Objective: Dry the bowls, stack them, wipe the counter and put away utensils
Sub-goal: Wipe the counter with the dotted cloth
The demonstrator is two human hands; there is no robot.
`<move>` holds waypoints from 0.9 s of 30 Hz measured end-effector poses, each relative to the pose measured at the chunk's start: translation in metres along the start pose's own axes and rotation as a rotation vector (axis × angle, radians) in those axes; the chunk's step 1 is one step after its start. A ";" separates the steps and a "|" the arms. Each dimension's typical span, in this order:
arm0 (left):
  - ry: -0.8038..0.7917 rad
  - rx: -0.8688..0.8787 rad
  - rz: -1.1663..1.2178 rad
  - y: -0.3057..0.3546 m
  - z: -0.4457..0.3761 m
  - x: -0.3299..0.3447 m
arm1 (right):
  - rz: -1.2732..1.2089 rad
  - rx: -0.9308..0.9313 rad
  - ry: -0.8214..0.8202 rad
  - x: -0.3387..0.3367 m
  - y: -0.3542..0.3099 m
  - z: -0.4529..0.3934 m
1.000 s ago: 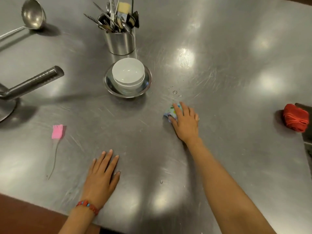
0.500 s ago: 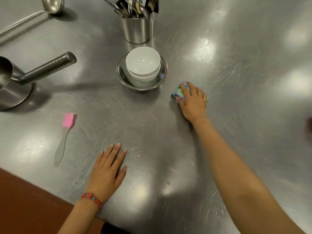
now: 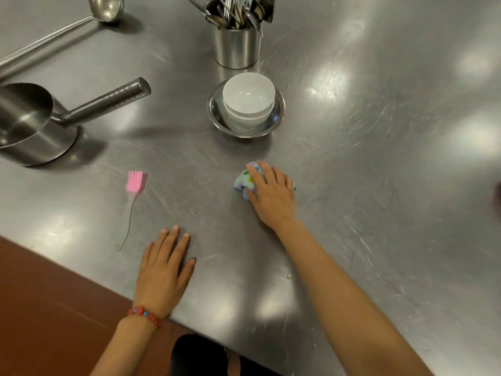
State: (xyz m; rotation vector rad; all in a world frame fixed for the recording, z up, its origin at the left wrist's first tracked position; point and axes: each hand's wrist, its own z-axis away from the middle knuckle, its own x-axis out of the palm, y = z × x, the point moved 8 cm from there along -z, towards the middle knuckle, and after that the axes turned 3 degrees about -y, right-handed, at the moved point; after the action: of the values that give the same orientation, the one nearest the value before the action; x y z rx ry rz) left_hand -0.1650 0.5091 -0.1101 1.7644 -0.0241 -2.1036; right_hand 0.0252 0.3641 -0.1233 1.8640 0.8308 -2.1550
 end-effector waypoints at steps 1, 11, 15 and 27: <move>0.000 -0.015 0.005 -0.006 0.003 0.000 | -0.006 0.064 0.002 0.004 -0.004 -0.005; -0.090 -0.046 0.037 -0.036 0.020 0.007 | 0.096 -0.270 0.099 0.047 -0.116 0.132; -0.096 -0.019 0.033 -0.036 0.018 0.006 | 0.148 -0.352 0.119 0.036 -0.103 0.116; -0.034 -0.081 0.101 -0.076 0.041 0.005 | 0.115 -0.101 0.114 0.042 -0.141 0.050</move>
State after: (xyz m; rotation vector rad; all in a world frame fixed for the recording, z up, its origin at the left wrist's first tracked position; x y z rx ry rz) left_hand -0.2266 0.5683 -0.1265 1.6463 -0.0363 -2.0341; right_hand -0.0927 0.4649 -0.1187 1.9479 0.8161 -1.9186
